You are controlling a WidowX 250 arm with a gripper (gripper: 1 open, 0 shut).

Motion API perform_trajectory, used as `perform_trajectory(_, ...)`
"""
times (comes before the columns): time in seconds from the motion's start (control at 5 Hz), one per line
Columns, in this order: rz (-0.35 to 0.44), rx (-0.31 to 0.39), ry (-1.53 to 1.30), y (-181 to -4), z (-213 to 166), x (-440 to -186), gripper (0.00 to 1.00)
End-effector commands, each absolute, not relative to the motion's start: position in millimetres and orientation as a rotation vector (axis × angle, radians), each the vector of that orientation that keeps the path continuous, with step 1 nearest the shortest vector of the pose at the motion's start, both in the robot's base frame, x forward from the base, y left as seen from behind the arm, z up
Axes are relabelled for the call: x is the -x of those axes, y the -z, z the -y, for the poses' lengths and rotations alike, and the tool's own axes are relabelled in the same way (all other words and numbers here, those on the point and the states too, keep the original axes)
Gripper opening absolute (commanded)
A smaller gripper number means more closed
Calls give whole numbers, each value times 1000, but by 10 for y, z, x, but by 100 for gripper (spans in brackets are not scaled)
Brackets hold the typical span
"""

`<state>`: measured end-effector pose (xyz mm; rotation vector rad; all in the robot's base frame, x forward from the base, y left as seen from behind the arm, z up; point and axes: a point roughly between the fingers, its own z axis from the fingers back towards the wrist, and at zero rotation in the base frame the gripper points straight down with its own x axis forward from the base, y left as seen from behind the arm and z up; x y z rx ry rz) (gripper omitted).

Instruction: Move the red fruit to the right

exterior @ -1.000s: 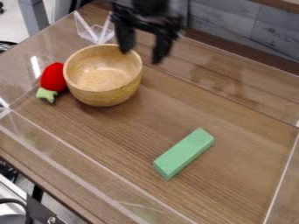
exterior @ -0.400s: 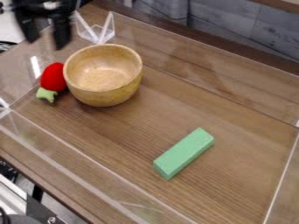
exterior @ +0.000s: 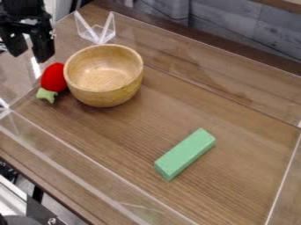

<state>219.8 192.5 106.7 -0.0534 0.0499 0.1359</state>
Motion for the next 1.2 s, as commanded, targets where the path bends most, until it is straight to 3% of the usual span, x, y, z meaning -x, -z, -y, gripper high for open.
perform_trajectory(0.0,-15,15,-163,-1130,-1956,-2370,100)
perform_trajectory(0.6,-24,27,-232,-931,-2162,-2443,100)
perform_trajectory(1.0,-11,35,-236,-899,-2147,-2467,100)
